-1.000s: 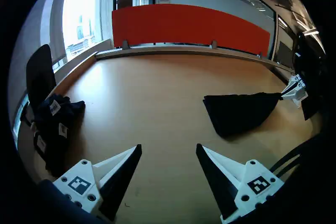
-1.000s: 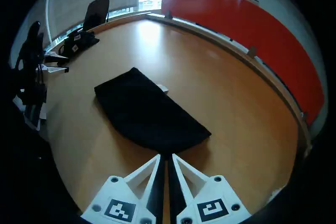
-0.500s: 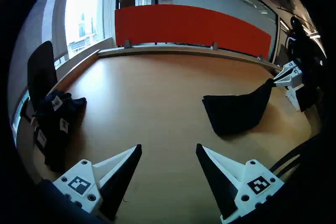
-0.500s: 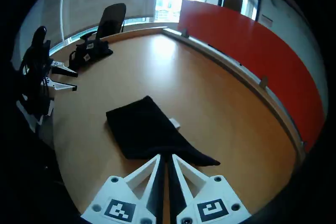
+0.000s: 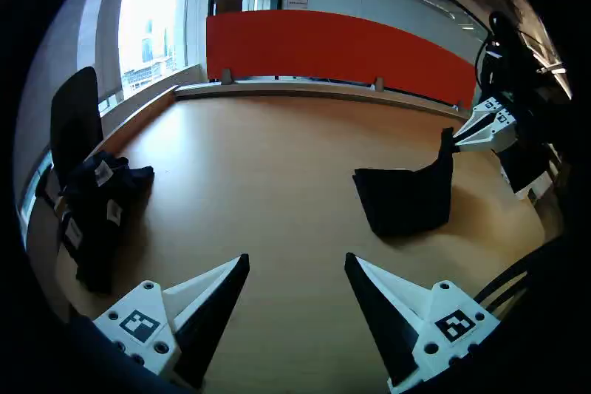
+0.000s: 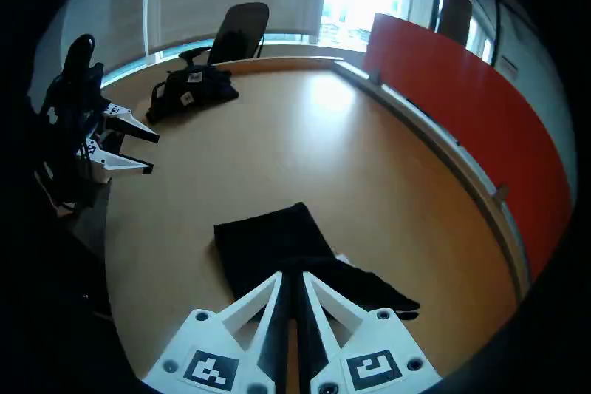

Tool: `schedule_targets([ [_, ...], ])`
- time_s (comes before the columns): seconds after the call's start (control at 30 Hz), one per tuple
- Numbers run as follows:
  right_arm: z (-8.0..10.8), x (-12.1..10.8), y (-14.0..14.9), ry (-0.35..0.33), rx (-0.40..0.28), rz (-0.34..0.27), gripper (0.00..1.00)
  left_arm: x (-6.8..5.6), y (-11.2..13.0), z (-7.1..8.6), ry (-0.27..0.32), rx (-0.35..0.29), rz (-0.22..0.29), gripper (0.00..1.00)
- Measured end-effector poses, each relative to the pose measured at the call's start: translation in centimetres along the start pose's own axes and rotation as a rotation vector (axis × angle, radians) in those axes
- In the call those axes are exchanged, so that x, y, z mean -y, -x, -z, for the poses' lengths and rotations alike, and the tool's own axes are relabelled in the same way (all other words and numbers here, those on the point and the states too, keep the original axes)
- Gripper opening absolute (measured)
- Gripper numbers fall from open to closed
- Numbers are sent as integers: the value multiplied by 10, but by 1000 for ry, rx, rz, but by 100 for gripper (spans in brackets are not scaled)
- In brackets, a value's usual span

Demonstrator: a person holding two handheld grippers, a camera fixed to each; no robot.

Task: Fold towel

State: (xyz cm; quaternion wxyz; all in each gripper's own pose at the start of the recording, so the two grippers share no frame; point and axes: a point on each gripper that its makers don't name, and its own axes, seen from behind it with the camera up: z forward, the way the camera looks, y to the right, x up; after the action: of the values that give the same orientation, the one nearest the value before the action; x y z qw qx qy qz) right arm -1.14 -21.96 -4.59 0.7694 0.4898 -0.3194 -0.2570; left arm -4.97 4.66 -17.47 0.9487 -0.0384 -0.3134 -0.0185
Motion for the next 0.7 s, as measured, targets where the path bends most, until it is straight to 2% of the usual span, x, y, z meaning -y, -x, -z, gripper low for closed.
schedule_targets([
  [0.2,-35,23,-11,-91,21,54,4,2,2,4,-10,-3,0,96],
  [0.47,-87,53,-1,-188,68,85,4,4,7,5,-26,1,4,96],
  [0.7,-98,61,4,-216,87,82,4,2,10,5,-25,4,9,96],
])
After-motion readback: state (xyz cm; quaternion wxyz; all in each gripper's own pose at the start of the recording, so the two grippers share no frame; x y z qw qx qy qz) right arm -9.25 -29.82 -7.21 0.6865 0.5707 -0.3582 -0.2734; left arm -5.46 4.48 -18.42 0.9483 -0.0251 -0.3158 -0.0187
